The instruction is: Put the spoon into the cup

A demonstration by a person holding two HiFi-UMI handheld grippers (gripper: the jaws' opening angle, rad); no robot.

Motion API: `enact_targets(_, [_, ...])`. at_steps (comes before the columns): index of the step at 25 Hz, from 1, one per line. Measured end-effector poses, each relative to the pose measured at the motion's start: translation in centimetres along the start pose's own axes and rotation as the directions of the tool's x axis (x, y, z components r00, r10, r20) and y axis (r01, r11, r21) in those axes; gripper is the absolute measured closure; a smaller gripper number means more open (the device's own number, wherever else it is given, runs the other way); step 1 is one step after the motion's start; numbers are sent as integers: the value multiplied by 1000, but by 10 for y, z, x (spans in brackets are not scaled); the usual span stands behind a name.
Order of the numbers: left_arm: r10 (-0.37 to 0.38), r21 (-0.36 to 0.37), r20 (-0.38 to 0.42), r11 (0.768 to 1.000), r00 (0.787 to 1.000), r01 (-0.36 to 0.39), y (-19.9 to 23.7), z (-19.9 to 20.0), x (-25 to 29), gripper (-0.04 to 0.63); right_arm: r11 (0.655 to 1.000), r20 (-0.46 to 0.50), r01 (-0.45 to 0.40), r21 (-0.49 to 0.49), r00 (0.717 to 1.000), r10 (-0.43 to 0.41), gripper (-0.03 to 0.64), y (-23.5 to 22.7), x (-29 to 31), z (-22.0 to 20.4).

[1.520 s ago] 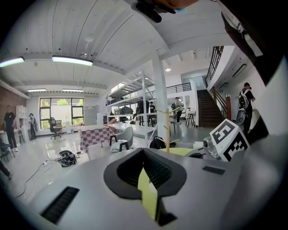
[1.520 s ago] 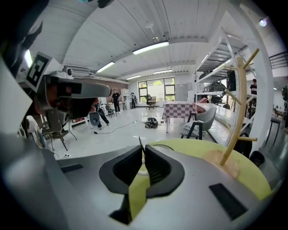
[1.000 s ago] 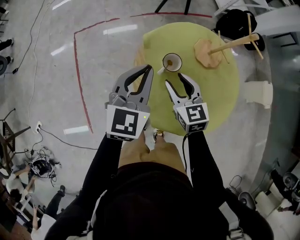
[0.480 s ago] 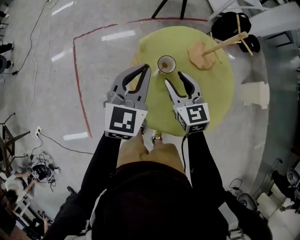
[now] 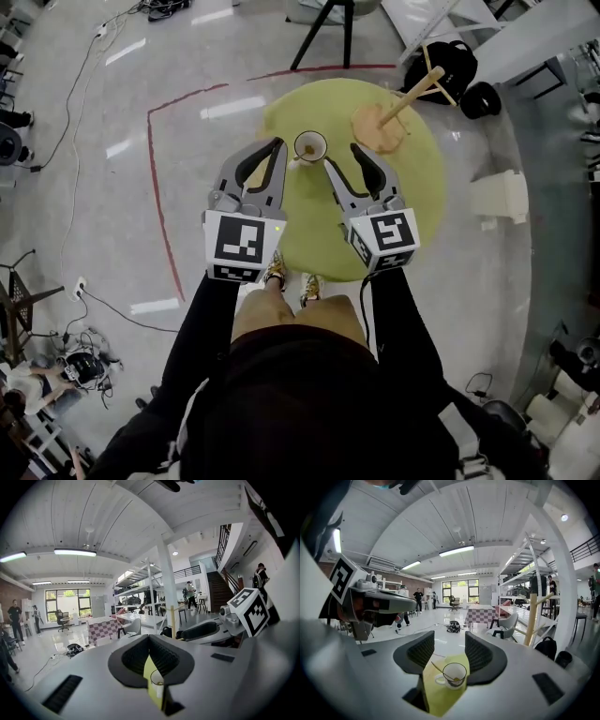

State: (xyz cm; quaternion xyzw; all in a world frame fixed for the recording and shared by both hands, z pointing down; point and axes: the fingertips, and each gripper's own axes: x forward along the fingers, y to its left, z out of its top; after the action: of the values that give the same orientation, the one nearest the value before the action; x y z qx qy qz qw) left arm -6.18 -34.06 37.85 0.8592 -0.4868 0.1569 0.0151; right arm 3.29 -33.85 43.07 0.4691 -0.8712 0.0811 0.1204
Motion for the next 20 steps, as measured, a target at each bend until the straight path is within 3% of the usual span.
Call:
enact_targets(11, [45,-17,89,999,995,-43,-24,41,-19,578,999,127,-46,-13,991,47,399,-8,-44,70])
enact_targets(20, [87,-17,128,996,988,-86,-51,56,-50,578,996,187,-76,-51,979,85,399,1,-88,91])
